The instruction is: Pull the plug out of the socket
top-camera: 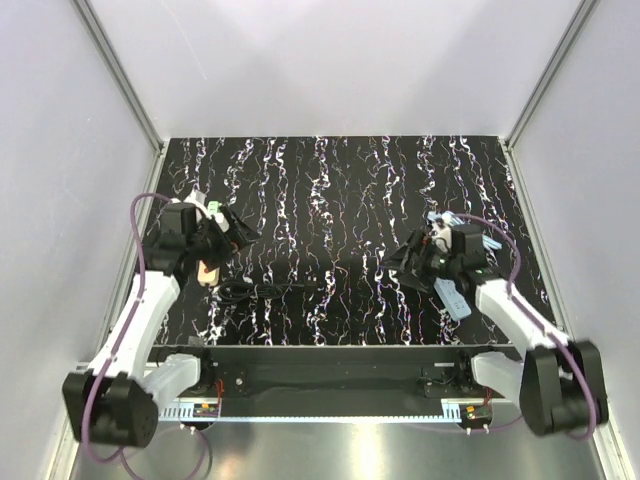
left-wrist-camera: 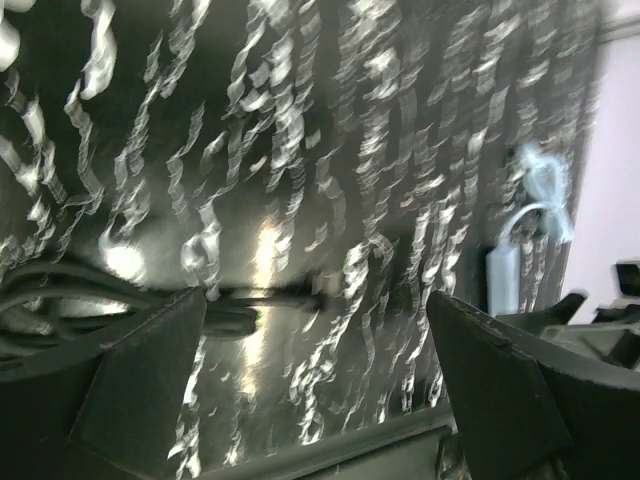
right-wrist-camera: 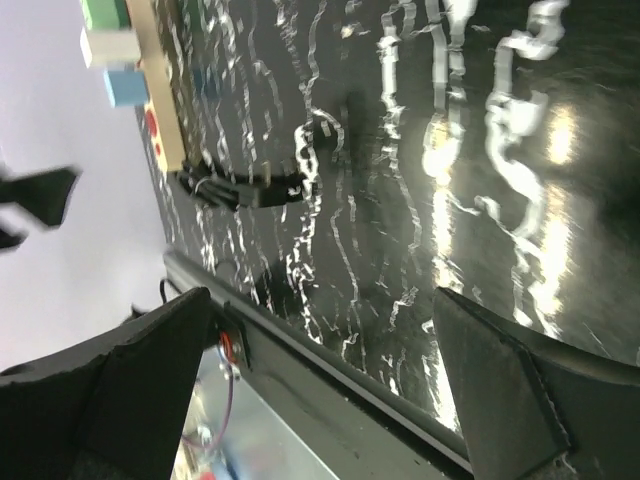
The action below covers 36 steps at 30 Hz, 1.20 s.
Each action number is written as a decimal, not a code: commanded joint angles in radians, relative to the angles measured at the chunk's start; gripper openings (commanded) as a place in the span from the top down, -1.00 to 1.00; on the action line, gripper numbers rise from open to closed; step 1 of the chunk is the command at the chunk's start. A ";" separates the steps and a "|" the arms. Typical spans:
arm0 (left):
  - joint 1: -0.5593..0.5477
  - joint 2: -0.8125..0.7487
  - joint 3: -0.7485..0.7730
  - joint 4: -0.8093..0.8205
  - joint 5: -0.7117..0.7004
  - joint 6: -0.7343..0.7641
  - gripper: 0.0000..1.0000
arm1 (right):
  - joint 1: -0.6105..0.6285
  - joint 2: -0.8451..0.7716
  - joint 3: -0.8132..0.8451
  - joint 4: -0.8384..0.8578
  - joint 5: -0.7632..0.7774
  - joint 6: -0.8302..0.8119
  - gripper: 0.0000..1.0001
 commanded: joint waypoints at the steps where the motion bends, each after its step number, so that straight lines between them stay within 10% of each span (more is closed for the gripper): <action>1: 0.116 0.043 0.020 -0.051 0.252 0.086 -0.98 | 0.089 0.104 0.071 0.220 -0.075 -0.018 -0.99; 15: 0.196 -0.015 0.141 -0.206 -0.243 0.253 -0.98 | 0.532 0.636 0.422 0.558 -0.012 0.121 -0.99; 27: 0.196 0.176 0.236 -0.214 -0.430 0.455 -0.50 | 0.670 0.872 0.666 0.606 -0.004 0.157 -1.00; 31: 0.196 0.265 0.327 -0.215 -0.402 0.526 -0.35 | 0.726 0.986 0.750 0.791 0.005 0.267 -0.56; 33: 0.197 0.317 0.359 -0.238 -0.402 0.543 -0.35 | 0.738 1.082 0.793 0.894 0.006 0.349 0.03; 36: 0.197 0.356 0.393 -0.248 -0.403 0.532 -0.37 | 0.759 1.187 0.856 0.988 0.040 0.443 0.22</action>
